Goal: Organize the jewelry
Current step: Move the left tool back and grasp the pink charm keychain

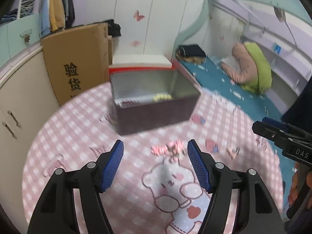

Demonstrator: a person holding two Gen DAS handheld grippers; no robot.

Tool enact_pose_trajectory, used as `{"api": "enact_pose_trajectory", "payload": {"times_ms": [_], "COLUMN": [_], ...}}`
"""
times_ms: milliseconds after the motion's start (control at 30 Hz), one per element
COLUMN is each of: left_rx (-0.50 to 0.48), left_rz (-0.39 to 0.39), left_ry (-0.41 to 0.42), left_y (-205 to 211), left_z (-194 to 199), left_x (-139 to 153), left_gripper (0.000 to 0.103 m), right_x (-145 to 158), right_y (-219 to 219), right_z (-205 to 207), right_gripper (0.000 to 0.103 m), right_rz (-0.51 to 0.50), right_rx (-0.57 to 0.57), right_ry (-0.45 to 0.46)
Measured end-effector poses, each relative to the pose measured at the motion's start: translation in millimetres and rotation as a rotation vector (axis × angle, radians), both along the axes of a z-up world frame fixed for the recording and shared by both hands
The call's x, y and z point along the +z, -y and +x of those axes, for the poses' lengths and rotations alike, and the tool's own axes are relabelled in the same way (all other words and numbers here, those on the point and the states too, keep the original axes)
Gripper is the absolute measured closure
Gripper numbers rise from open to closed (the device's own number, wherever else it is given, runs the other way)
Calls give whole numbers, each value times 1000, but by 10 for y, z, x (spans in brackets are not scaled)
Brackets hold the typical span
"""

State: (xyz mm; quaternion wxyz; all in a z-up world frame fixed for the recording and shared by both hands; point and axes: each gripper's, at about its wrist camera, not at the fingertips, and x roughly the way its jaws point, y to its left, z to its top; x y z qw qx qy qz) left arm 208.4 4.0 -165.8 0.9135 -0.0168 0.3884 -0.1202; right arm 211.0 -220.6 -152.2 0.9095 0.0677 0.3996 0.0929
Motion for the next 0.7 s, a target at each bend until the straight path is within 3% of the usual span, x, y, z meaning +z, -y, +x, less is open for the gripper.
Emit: {"api": "enact_pose_trajectory", "payload": {"times_ms": [167,467,533,600,700], "left_rx": [-31,-58,-61,-64,-62], "left_rz": [46,74,86,105,98], "left_ry": [-41,-78,-76,-71,-75], "left_y": [167,339,353,362,342], "left_z": [47,195,216,228,228], "left_x": [-252,-413,-416,-418,-417], "left_gripper": [41,61,70,92,94], "right_x": [-279,-501,-520,-534,-539], "right_y": [40,91,78,48,-23], "right_z": [-66,-87,-84,-78,-56], "right_gripper": [40,40,40,40,40], "right_rz": [15,26,21,9,-12], "right_rx": [-7,-9,-3,4,21], "right_ry": [-47,-81,-80,-80,-77]}}
